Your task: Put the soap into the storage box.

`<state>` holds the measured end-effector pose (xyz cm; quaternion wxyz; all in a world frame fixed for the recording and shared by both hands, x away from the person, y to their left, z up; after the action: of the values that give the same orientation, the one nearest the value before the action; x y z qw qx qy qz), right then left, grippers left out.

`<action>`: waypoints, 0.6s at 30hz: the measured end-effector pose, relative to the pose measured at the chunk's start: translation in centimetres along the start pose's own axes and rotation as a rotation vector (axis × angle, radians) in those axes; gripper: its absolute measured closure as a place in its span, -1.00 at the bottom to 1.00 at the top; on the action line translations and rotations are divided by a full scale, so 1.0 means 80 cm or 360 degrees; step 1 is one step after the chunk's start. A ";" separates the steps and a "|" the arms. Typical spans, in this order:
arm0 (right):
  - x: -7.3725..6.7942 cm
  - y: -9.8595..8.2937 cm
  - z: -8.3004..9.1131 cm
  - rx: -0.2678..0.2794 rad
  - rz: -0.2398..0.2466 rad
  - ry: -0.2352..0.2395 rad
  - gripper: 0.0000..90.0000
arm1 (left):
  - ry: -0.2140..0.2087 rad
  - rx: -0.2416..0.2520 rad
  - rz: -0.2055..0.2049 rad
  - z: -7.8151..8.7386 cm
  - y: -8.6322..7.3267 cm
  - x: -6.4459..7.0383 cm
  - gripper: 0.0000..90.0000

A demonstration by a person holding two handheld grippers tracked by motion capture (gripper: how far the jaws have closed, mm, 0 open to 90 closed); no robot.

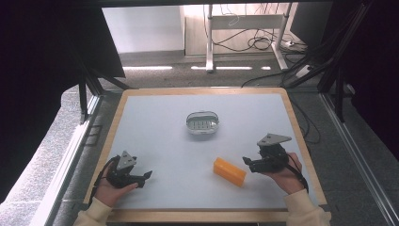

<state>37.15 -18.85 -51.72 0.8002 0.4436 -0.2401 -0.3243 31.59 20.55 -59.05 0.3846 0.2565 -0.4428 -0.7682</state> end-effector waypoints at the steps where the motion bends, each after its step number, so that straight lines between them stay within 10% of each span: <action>1: -0.001 0.004 0.001 0.0002 0.0006 0.0007 -0.53 | 0.0000 0.0000 0.0000 0.000 0.000 0.000 -0.60; 18: -0.038 0.061 -0.007 -0.0077 0.0027 0.0157 -0.62 | -0.0009 0.0014 -0.0011 0.000 0.002 0.004 -0.60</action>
<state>36.96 -14.44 -48.08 0.8243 0.4375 -0.1960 -0.3011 31.46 20.29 -58.93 0.3796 0.2575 -0.4464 -0.7683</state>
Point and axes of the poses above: each handheld gripper's, and its own axes: z roughly backward along the jaws, y roughly out of its top, x roughly to its right, the point moved 9 cm from there along -z, roughly forward along the jaws, and after that the axes turned 15 degrees about x, right-handed, at the moved point
